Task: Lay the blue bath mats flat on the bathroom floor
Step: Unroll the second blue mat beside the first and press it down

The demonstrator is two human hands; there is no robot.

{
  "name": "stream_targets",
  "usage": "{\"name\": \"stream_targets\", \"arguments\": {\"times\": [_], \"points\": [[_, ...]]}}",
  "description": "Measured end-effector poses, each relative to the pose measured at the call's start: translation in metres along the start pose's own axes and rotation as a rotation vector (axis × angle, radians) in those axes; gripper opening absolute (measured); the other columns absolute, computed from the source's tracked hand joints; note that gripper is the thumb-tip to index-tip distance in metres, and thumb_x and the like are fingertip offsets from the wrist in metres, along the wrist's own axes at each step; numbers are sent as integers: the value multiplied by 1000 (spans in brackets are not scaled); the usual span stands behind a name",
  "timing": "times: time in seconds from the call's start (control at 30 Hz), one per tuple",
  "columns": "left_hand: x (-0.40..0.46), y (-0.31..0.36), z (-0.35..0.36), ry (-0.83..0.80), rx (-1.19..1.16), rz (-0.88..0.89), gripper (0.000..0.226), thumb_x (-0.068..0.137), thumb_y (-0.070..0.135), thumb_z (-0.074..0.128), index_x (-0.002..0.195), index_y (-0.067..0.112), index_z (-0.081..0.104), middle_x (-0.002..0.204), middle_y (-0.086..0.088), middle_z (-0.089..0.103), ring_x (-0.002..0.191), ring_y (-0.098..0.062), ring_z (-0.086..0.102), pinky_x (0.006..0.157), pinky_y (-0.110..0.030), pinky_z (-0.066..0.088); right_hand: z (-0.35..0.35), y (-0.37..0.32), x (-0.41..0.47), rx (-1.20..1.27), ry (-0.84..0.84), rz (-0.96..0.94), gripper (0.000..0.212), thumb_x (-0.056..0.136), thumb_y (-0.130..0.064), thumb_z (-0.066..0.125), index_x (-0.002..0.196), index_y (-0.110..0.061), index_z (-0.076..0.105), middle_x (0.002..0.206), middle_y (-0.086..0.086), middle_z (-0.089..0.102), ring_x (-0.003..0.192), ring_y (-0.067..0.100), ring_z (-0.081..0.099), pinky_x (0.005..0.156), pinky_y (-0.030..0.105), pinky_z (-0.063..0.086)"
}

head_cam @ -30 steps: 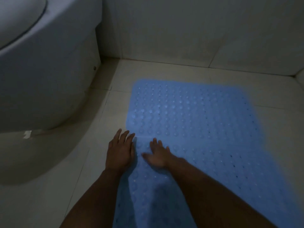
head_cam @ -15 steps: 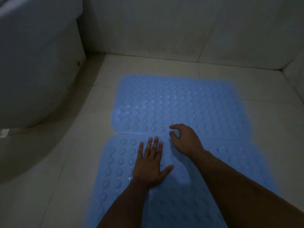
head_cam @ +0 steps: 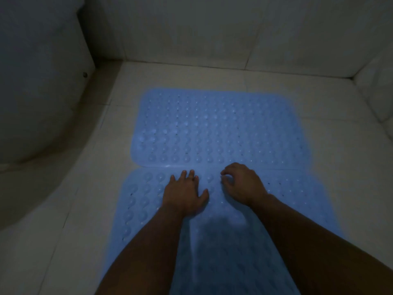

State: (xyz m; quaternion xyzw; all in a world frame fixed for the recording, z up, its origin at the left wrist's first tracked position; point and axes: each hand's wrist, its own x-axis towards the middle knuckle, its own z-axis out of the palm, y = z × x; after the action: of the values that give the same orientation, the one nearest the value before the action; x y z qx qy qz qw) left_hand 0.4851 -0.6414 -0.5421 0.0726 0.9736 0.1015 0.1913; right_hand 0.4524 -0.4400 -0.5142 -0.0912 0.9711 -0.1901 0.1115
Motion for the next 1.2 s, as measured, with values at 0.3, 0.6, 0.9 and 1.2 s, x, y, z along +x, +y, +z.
{"name": "stream_targets", "arguments": {"times": [0.3,0.6,0.9,1.2], "points": [[10,-16,-16,299,53,-6,56,82,40,35,117,15,72,129,-8,68,130,-35,56,89,-49,53,76,-31,-20,-151,-104,50,78,101,-59,25,160,-11,8,169,11,-4,155,27,-8,125,53,-1],[7,-33,23,467,-17,22,56,102,48,38,141,14,58,153,-11,50,151,-34,30,111,-49,41,102,-20,-30,-211,144,-18,84,97,-66,26,160,-11,17,169,8,6,156,22,-3,124,52,10],[14,-23,5,461,-166,-129,66,100,51,24,146,15,54,155,-11,47,154,-34,23,116,-53,37,38,-33,-6,-17,-401,82,101,91,-74,41,161,-14,0,168,8,-11,155,24,-11,125,46,-5],[27,80,8,287,-209,15,71,100,57,17,156,18,38,167,-11,26,157,-36,3,125,-51,20,-61,34,13,24,-190,162,54,102,-38,49,151,-17,43,160,9,35,147,25,33,120,34,25]]}}
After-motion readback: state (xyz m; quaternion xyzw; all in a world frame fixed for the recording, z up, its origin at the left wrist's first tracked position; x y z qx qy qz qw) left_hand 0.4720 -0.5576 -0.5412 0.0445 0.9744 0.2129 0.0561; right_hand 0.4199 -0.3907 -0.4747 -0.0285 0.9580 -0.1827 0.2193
